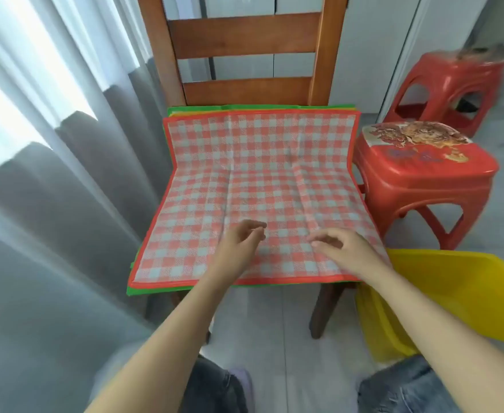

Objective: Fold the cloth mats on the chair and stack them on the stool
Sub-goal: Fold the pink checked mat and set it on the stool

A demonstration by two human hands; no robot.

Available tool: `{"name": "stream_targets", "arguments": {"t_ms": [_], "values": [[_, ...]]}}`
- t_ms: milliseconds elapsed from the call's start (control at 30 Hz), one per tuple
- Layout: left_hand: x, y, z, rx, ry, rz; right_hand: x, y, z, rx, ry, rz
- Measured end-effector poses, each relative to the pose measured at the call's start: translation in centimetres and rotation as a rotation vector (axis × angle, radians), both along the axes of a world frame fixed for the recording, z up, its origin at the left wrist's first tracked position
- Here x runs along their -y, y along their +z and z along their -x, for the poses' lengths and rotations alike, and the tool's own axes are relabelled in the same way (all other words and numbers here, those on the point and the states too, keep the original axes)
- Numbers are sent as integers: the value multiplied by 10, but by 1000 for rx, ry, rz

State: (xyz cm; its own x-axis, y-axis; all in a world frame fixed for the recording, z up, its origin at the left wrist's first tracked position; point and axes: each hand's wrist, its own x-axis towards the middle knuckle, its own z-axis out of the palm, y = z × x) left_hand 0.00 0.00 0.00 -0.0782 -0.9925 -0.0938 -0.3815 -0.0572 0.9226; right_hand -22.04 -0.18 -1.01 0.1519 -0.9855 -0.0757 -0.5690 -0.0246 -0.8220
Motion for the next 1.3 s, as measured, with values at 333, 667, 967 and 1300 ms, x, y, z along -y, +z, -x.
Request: {"name": "stream_targets", "arguments": {"t_ms": [333, 667, 967, 1300], "values": [[-23, -17, -15, 92, -193, -21, -24, -12, 29, -159, 162, -21], [-14, -18, -10, 113, -242, -40, -21, -19, 37, -188, 180, 33], [-10, -20, -13, 147, -315, -43, -18, -18, 37, -109, 151, 11], [-9, -16, -12, 196, -363, -7, -19, -16, 25, -140, -32, 201]]}}
